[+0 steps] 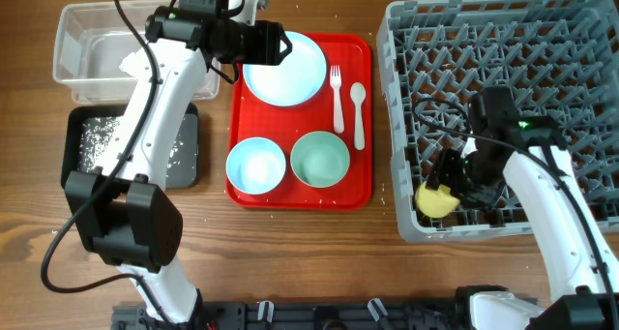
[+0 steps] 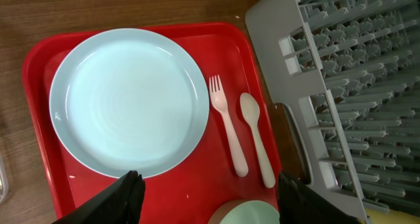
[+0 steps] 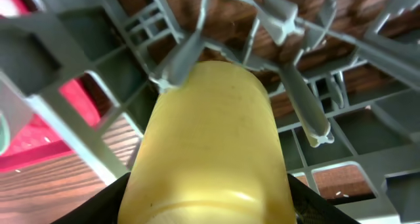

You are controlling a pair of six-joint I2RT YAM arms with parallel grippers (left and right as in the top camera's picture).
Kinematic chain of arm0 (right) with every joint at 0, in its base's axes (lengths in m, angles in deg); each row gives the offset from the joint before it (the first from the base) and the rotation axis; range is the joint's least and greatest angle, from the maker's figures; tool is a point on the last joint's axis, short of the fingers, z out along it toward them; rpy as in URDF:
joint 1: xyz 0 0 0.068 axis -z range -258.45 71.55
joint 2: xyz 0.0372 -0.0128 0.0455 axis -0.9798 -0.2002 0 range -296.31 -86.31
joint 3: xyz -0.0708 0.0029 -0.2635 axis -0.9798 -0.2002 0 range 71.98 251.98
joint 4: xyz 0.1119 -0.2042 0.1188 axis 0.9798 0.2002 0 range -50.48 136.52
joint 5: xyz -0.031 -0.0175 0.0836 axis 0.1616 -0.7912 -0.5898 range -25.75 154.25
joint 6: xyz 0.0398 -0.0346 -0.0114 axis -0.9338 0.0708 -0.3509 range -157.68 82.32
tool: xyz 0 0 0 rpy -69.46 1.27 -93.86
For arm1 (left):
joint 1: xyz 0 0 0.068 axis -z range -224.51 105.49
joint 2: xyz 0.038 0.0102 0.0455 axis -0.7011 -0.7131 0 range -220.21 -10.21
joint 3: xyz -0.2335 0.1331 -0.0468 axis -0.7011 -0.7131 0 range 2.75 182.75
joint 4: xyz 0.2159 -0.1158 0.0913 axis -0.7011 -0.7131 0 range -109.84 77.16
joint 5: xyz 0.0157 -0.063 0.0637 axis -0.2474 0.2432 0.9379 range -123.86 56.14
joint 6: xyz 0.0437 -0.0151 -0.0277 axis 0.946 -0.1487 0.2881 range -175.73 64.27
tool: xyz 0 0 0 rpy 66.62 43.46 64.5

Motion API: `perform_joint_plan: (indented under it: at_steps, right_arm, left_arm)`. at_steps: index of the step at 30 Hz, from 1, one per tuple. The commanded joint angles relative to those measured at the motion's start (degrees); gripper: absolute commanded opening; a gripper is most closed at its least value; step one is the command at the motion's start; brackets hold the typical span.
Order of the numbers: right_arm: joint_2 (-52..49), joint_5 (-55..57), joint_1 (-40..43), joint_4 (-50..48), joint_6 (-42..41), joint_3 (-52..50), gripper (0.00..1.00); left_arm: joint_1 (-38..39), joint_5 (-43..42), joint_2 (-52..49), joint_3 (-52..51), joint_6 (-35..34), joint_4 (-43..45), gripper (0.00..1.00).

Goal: Sort waste into correct bins and load items into the dishwasher rack
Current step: 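Lower the yellow cup upside down into the rack with the right gripper, then move the right gripper to the green bowl on the red tray and grasp it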

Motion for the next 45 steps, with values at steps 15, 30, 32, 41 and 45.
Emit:
perform_joint_plan:
  at_steps: [15,30,32,41,45]
  right_arm:
    - [0.5,-2.3,-0.2,1.3,4.9,11.6,0.81]
    - [-2.8,-9.4,-10.2,-18.1,2.3,19.5,0.65]
    - [-4.9,-6.8,-13.2,-19.4,0.4,19.5,0.65]
    - [-17.6,-5.5,-22.6,-25.5,-1.9,19.5,0.6]
    - [-22.4,-4.5,-23.4,-26.0,-3.4,19.5,0.56]
  left_arm:
    - [-0.2,0.5,0.7,0.8,0.7,0.3,0.7]
    - [-0.2,0.6,0.7,0.8,0.5,0.3,0.77]
    - [-0.2,4.2,0.7,0.8,-3.6,0.3,0.77]
    - [-0.2,16.4,0.7,0.8,-14.5,0.2,0.78]
    - [-0.3,17.7,0.7,0.8,-14.8,0.2,0.79]
